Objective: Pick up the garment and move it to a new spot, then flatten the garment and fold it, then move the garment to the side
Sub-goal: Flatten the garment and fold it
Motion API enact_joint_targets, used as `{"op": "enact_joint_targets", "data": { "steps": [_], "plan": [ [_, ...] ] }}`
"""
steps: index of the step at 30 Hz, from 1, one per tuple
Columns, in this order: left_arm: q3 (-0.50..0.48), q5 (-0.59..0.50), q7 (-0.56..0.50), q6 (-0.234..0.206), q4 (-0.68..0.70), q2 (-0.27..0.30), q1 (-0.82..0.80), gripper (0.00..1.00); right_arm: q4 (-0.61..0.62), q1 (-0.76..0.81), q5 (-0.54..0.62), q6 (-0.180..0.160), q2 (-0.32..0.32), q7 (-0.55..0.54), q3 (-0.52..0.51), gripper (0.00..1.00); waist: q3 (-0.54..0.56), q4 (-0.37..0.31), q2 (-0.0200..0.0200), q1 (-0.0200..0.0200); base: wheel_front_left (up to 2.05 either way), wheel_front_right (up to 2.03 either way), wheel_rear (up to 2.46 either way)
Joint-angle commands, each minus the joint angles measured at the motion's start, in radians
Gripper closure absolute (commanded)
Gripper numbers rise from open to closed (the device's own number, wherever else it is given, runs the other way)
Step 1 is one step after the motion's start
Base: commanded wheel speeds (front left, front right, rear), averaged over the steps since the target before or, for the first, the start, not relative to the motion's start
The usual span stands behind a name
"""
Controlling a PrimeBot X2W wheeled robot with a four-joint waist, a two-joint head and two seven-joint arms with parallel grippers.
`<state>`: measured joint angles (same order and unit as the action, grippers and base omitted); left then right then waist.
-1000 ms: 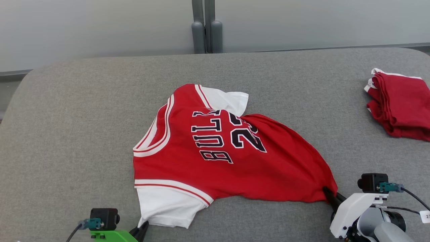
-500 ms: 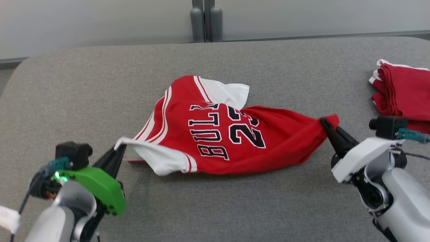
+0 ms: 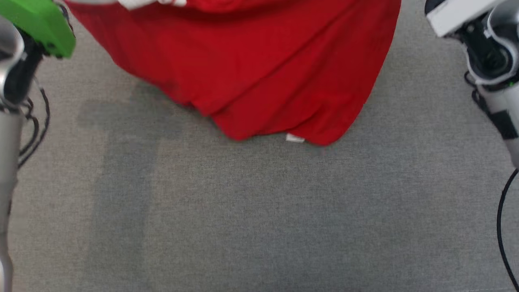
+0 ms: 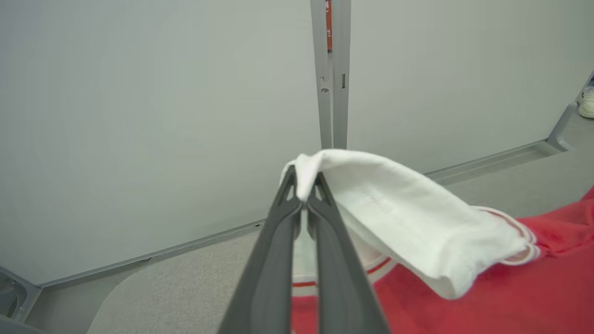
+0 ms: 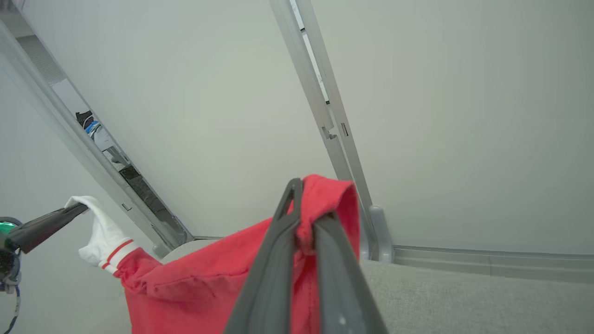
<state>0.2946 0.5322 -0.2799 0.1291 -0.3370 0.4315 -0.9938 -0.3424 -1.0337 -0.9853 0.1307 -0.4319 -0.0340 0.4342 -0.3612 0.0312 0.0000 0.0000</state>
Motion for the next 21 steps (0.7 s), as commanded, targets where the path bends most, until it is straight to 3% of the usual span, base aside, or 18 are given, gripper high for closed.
{"op": "enact_joint_targets", "data": {
  "steps": [1, 6, 13, 21],
  "plan": [
    [0.012, -0.008, 0.024, 0.002, -0.036, 0.008, -0.082, 1.00, -0.030, -0.072, -0.018, 0.000, -0.001, 0.014, 0.004, 1.00, -0.112, -0.005, 0.0000, 0.0000, 0.00, 0.00, 0.00],
    [0.051, -0.024, 0.103, 0.001, -0.164, 0.029, -0.337, 1.00, -0.128, -0.325, -0.058, 0.000, 0.003, 0.050, 0.012, 1.00, -0.161, -0.004, 0.0000, 0.0000, 0.00, 0.00, 0.00],
    [0.084, 0.001, 0.166, 0.001, -0.324, 0.008, -0.617, 1.00, -0.243, -0.603, -0.084, 0.000, -0.014, 0.083, 0.057, 1.00, -0.173, -0.003, 0.0000, 0.0000, 0.00, 0.00, 0.00],
    [0.192, 0.079, 0.203, 0.001, -0.438, -0.004, -0.725, 1.00, -0.310, -0.666, -0.132, 0.000, -0.040, 0.076, 0.162, 1.00, -0.151, -0.003, 0.0000, 0.0000, 0.00, 0.00, 0.00]
  ]
}}
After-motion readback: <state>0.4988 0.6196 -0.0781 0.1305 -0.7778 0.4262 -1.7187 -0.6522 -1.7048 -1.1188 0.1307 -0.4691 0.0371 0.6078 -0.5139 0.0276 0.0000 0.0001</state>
